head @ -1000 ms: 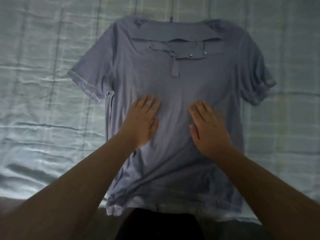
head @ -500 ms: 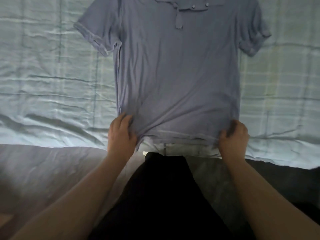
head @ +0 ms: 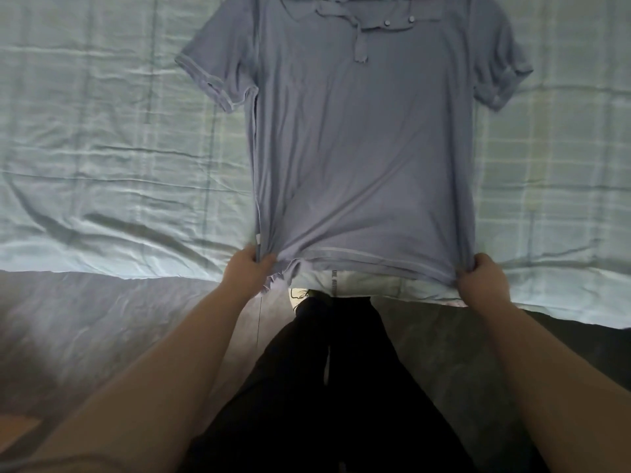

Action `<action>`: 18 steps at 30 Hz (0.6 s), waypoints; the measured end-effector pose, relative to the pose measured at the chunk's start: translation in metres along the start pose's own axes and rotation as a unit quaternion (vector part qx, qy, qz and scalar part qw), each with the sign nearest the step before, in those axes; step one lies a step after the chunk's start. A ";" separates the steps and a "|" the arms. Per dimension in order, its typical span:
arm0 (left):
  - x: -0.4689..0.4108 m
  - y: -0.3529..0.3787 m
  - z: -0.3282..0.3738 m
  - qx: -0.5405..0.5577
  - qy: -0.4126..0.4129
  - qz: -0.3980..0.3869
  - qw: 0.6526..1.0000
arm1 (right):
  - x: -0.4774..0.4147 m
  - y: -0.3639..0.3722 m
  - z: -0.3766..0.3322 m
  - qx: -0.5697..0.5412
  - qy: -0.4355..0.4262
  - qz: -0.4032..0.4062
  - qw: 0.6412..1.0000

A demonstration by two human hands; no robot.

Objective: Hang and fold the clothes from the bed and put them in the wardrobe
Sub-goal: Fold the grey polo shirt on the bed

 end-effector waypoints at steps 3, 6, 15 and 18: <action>0.009 -0.002 0.000 0.042 0.007 0.019 0.999 | 0.004 -0.006 0.008 -0.027 0.003 0.015 1.000; 0.016 -0.007 -0.007 0.097 0.016 0.036 0.994 | 0.008 -0.015 0.018 -0.102 0.017 0.024 0.994; 0.020 0.002 -0.022 0.271 -0.018 -0.106 0.957 | 0.019 -0.020 0.046 -0.544 0.040 -0.034 0.837; 0.019 0.009 -0.026 0.366 -0.031 -0.126 0.922 | 0.022 -0.015 0.044 -0.574 0.053 -0.045 0.816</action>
Point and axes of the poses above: each hand's wrist, its own x-axis away from the middle knuckle, its own y-axis out of the palm, z = x × y, the point moved 8 cm from there along -x, towards the middle knuckle, and after that the axes turned 11 degrees about -z, right-handed, at the moved point
